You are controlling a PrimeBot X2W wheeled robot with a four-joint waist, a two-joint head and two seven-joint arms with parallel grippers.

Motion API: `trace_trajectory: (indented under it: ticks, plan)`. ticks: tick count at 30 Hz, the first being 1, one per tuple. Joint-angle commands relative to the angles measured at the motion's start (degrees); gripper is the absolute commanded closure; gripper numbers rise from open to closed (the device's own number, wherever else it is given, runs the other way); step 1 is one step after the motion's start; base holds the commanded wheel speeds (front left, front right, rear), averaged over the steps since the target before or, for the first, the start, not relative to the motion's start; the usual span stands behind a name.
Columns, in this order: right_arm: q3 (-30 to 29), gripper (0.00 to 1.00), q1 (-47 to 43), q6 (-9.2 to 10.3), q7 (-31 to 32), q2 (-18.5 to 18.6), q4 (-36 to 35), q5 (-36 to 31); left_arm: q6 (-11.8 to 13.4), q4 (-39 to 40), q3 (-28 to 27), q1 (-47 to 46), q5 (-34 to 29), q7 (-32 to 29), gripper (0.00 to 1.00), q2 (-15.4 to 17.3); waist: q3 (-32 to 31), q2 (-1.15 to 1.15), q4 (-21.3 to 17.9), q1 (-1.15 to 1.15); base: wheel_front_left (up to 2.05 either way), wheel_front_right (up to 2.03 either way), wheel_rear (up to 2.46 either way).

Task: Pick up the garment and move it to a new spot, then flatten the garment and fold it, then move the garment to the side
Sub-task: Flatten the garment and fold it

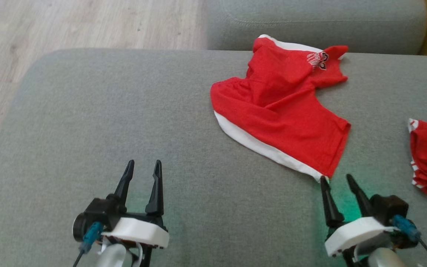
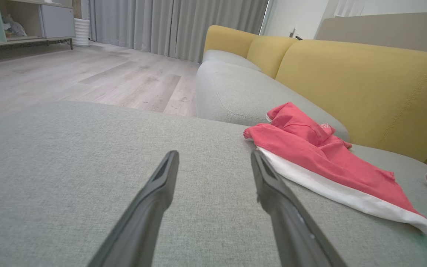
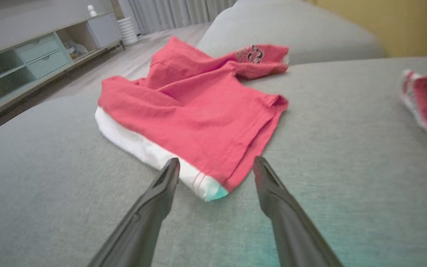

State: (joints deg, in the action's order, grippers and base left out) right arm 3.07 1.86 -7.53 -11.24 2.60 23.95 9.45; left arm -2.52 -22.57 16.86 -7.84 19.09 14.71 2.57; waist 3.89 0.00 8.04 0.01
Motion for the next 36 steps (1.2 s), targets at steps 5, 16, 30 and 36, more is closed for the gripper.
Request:
trace_trajectory:
  ticks: [5,16,30,36]
  plan:
    - [3.1,0.0,4.2,0.04,3.0,0.3,2.3,1.8,-0.2,1.7,-1.1,-3.1,-0.3,0.3,0.0,0.3,1.4,0.0,1.6,-0.01,0.0,0.0,0.0]
    - [5.2,0.0,7.8,0.04,3.5,0.3,8.4,3.2,-0.2,1.1,-1.1,-3.9,-0.6,0.3,0.0,0.3,2.6,0.0,3.2,-0.01,0.0,0.0,0.0]
    - [1.5,1.0,9.5,0.04,0.9,0.3,11.5,-2.7,-0.2,1.2,-2.1,-3.5,-1.2,0.3,0.0,0.3,1.7,0.0,1.0,-0.01,0.0,0.0,0.0]
    - [-6.6,1.0,6.7,0.04,1.3,0.3,8.0,-7.3,-0.6,1.5,-2.4,-3.4,-1.6,0.3,0.0,0.3,0.9,0.0,-1.9,-0.01,0.0,0.0,0.0]
